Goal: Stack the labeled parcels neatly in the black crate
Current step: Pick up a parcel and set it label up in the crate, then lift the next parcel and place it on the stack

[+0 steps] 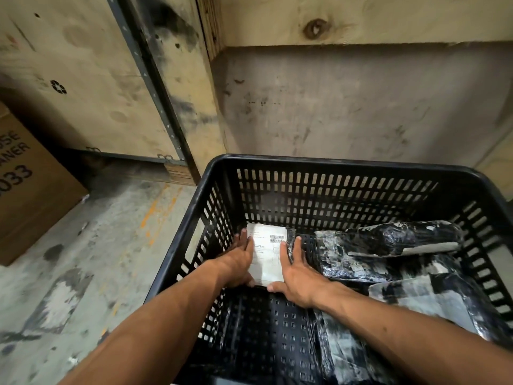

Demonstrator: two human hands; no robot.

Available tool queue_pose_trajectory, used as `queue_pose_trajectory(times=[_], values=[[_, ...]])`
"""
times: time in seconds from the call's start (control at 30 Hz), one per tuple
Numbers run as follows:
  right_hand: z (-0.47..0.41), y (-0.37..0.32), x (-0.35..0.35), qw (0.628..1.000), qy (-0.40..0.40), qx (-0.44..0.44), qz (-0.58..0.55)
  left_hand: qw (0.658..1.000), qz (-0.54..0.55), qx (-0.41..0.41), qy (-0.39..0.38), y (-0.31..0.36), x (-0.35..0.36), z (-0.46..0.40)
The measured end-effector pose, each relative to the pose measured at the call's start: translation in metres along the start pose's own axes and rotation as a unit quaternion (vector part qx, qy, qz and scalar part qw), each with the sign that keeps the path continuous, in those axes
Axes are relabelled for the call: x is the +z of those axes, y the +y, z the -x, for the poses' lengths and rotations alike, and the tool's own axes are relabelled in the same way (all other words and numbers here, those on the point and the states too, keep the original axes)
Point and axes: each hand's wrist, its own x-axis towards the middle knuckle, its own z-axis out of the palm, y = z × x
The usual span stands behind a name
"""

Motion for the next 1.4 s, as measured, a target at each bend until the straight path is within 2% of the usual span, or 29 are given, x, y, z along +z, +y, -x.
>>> queue_pose_trajectory(times=[0.6,0.7,0.83,1.07,1.23,1.4], values=[[-0.001,-0.004,-0.013,0.998,-0.010,0.013,0.056,0.998,-0.043,0.010,0.034,-0.002,0.001,-0.004],[0.004,-0.006,-0.020,0.997,0.001,0.005,0.078,0.999,-0.012,0.009,0.034,-0.002,-0.003,0.001],[0.022,-0.003,-0.037,0.989,0.047,-0.058,0.130,0.996,-0.002,0.024,0.081,0.006,-0.014,0.012],[0.075,0.017,-0.089,0.955,0.200,-0.107,0.189,0.981,0.002,0.096,0.168,0.042,-0.030,0.030],[0.127,0.054,-0.124,0.934,0.277,-0.078,0.212,0.961,0.005,0.170,0.217,0.097,-0.051,0.032],[0.161,0.101,-0.144,0.932,0.289,-0.013,0.217,0.939,0.040,0.240,0.243,0.158,-0.064,0.029]])
